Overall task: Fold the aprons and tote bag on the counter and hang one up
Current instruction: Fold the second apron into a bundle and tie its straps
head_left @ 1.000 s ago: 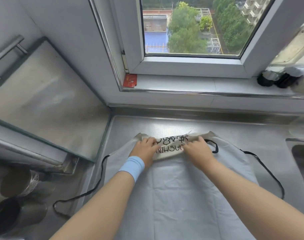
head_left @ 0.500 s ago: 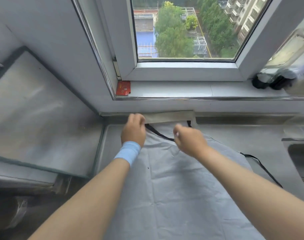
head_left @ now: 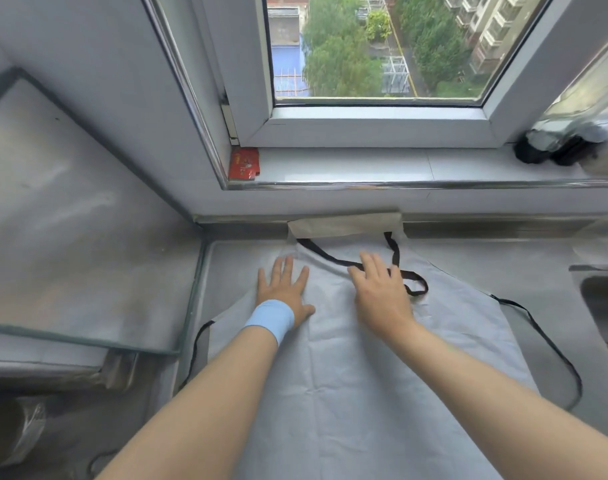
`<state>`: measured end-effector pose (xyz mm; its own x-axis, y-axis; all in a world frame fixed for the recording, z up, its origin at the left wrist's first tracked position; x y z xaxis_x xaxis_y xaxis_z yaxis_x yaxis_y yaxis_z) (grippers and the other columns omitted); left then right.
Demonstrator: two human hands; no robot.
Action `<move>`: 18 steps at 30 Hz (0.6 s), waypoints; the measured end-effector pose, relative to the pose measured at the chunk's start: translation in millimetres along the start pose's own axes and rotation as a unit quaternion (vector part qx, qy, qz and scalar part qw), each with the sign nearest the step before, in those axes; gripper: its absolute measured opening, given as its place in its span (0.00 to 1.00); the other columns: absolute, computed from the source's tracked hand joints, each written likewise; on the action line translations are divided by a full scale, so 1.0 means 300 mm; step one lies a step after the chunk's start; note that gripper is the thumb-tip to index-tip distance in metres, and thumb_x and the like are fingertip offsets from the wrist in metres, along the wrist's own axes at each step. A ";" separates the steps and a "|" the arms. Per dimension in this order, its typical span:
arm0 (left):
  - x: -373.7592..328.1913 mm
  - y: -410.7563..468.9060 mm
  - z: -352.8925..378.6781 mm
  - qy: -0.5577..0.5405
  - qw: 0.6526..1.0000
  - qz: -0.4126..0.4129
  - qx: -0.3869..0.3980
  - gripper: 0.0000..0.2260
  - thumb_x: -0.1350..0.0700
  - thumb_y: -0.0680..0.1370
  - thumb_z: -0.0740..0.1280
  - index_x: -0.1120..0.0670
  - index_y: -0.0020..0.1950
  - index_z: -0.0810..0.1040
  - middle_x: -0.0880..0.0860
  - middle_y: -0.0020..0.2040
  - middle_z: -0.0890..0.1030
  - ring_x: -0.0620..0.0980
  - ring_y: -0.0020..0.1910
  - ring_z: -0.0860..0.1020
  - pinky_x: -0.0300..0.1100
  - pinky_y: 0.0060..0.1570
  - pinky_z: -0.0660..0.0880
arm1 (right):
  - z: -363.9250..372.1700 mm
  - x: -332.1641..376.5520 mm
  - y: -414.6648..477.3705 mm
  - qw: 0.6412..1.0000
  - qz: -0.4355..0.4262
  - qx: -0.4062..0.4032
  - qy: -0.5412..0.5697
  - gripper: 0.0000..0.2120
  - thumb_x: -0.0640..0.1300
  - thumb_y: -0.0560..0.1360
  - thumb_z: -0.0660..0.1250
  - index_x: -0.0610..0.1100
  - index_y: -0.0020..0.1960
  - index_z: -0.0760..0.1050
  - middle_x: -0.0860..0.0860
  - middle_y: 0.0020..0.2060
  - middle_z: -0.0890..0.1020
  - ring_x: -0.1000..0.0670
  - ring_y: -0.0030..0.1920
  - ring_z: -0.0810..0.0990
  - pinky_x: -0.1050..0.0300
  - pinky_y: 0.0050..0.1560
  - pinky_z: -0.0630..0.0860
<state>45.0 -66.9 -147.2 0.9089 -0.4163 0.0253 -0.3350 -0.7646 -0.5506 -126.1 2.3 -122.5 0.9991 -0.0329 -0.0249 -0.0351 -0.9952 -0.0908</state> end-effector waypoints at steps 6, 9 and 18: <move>-0.057 -0.114 -0.045 -0.044 0.979 0.017 -0.196 0.14 0.48 0.78 0.61 0.49 0.64 0.70 0.51 0.65 0.69 0.53 0.65 0.67 0.47 0.60 0.66 | 0.138 0.139 -0.181 0.971 0.013 0.202 0.127 0.33 0.61 0.79 0.52 0.56 0.79 0.42 0.47 0.79 0.36 0.46 0.78 0.36 0.27 0.70 0.45; -0.026 -0.206 0.037 -0.041 0.982 0.047 -0.176 0.16 0.45 0.77 0.59 0.48 0.63 0.71 0.50 0.64 0.70 0.52 0.63 0.68 0.47 0.58 0.66 | 0.151 0.091 -0.126 0.972 0.001 0.212 0.098 0.34 0.64 0.79 0.49 0.58 0.79 0.37 0.47 0.78 0.32 0.47 0.77 0.32 0.26 0.70 0.41; 0.000 -0.199 0.155 -0.018 1.000 0.012 -0.009 0.40 0.33 0.74 0.58 0.42 0.78 0.39 0.49 0.78 0.33 0.53 0.76 0.32 0.62 0.73 0.38 | 0.110 0.169 -0.225 0.990 -0.064 0.108 0.069 0.31 0.56 0.74 0.52 0.43 0.72 0.70 0.38 0.73 0.67 0.37 0.72 0.67 0.32 0.61 0.71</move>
<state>76.4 1.8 -153.1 0.9082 -0.4181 -0.0177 -0.3617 -0.7630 -0.5357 -73.9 70.9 -150.5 0.9884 0.0658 0.1366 0.1041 -0.9496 -0.2958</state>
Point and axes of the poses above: each hand's wrist, its own y-axis towards the middle knuckle, its own z-axis out of the palm, x = y × z, the point moved 4 cm from there along y, towards the middle knuckle
